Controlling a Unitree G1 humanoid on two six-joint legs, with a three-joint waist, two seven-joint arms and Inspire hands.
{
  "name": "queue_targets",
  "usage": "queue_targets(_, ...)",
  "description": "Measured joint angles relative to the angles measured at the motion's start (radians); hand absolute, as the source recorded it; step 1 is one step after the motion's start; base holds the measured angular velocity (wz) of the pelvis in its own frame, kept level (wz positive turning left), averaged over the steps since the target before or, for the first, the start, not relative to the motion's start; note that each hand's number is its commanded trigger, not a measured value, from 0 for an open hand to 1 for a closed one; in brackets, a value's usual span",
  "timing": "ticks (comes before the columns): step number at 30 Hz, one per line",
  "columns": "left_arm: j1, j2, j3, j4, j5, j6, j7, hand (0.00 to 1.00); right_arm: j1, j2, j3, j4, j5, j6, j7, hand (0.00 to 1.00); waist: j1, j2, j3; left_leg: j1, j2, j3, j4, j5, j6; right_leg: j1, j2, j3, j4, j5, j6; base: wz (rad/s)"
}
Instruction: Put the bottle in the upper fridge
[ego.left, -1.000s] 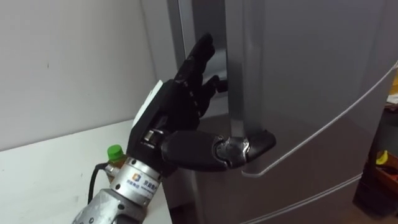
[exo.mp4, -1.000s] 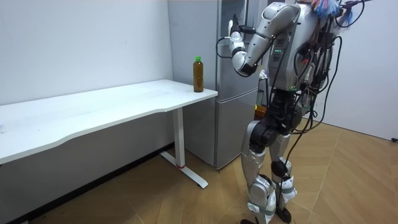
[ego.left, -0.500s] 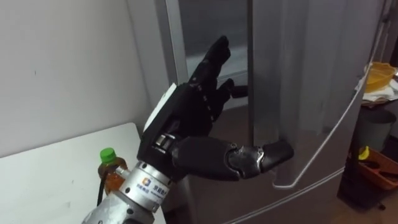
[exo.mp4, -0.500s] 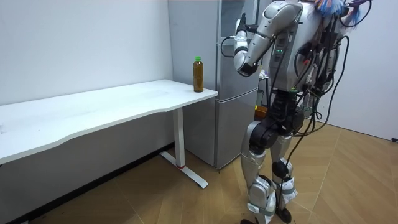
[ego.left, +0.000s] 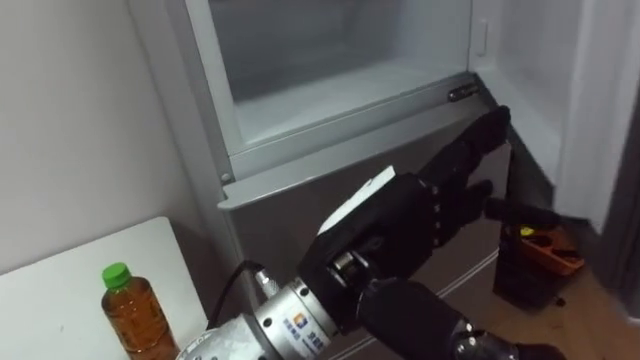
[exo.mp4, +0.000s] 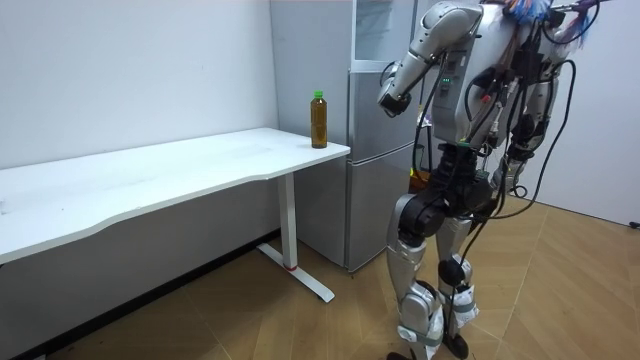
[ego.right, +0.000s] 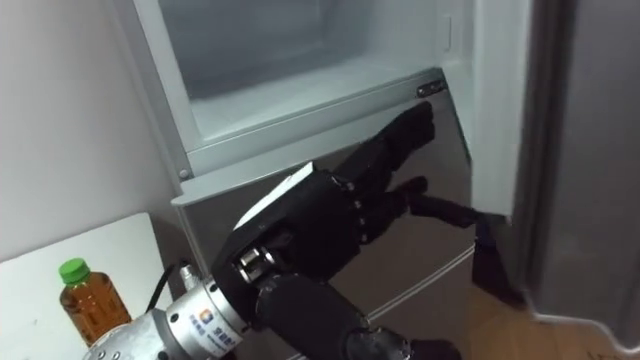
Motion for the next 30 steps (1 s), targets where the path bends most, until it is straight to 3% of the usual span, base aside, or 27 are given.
queue_targets(9, 0.000, 0.008, 0.000, -0.001, 0.000, 0.007, -0.049, 0.00, -0.001, 0.000, 0.005, 0.004, 0.000, 0.000, -0.003, 0.00, 0.003, -0.005, 0.0012, 0.000, 0.005, 0.000, -0.003, 0.004, -0.008, 0.001, 0.007, 0.001, -0.015, -0.002, -0.004, 0.00)
queue_targets(17, 0.000, 0.009, 0.000, -0.001, 0.001, 0.007, -0.071, 0.00, -0.001, 0.002, 0.008, 0.005, -0.001, 0.000, -0.008, 0.00, 0.004, -0.024, 0.0016, 0.000, 0.004, 0.000, -0.002, 0.004, -0.008, 0.002, 0.007, 0.001, -0.017, -0.004, -0.005, 0.00)
queue_targets(30, 0.002, 0.028, -0.022, 0.056, 0.003, 0.008, -0.107, 0.00, 0.001, 0.002, 0.008, 0.013, -0.002, 0.000, -0.023, 0.00, 0.007, -0.025, 0.0017, 0.002, 0.006, -0.002, 0.000, 0.004, -0.008, 0.006, 0.008, -0.001, -0.013, -0.003, -0.007, 0.00)
